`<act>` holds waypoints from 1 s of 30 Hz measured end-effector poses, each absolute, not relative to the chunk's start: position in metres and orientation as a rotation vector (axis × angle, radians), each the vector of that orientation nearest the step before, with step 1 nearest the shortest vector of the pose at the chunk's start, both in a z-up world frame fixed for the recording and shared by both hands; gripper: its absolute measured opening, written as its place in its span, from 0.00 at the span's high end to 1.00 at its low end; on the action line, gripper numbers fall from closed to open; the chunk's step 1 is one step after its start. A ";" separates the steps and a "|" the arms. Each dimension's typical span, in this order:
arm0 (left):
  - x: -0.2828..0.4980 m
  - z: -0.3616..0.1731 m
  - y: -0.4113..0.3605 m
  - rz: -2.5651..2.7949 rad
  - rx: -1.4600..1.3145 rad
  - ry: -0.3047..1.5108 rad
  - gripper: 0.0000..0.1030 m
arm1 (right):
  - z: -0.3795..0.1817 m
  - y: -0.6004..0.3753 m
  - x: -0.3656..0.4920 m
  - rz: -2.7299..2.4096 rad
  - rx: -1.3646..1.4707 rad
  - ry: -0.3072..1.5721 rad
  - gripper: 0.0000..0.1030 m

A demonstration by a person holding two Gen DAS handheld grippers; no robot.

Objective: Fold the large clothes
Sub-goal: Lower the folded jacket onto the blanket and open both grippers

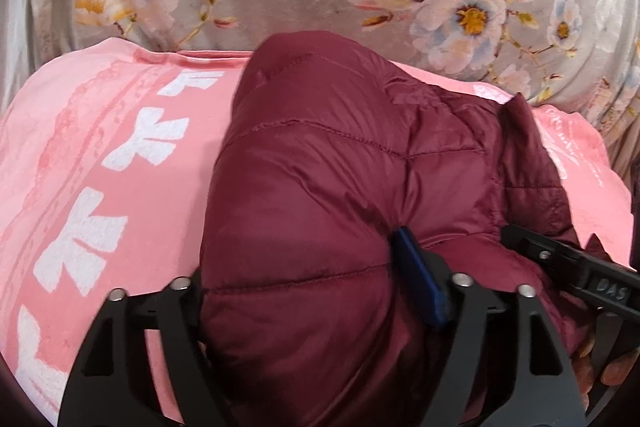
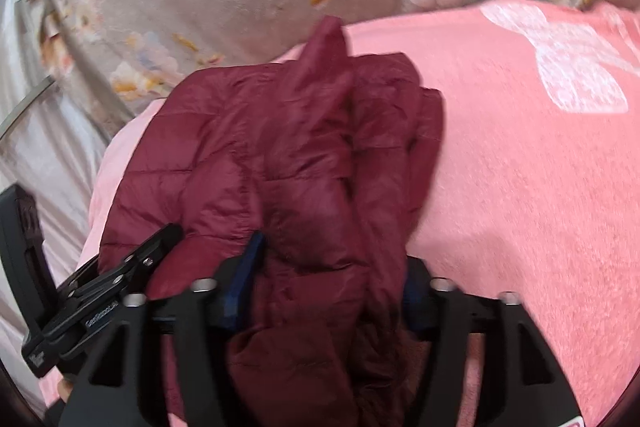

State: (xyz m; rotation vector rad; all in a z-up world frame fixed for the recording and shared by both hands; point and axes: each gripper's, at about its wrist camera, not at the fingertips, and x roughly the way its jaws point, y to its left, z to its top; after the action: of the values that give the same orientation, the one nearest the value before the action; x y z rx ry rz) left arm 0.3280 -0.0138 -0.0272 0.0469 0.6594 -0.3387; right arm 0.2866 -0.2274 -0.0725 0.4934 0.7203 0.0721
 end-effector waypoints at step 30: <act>0.265 -0.026 -0.011 -0.067 0.087 0.829 0.10 | -0.061 -0.191 0.195 -0.083 0.184 0.790 0.95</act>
State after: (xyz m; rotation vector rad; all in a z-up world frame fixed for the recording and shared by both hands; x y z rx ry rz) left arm 0.2650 -0.0109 -0.0262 0.0869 0.8286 -0.0669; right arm 0.1950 -0.1908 -0.0615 0.1844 0.7901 -0.0826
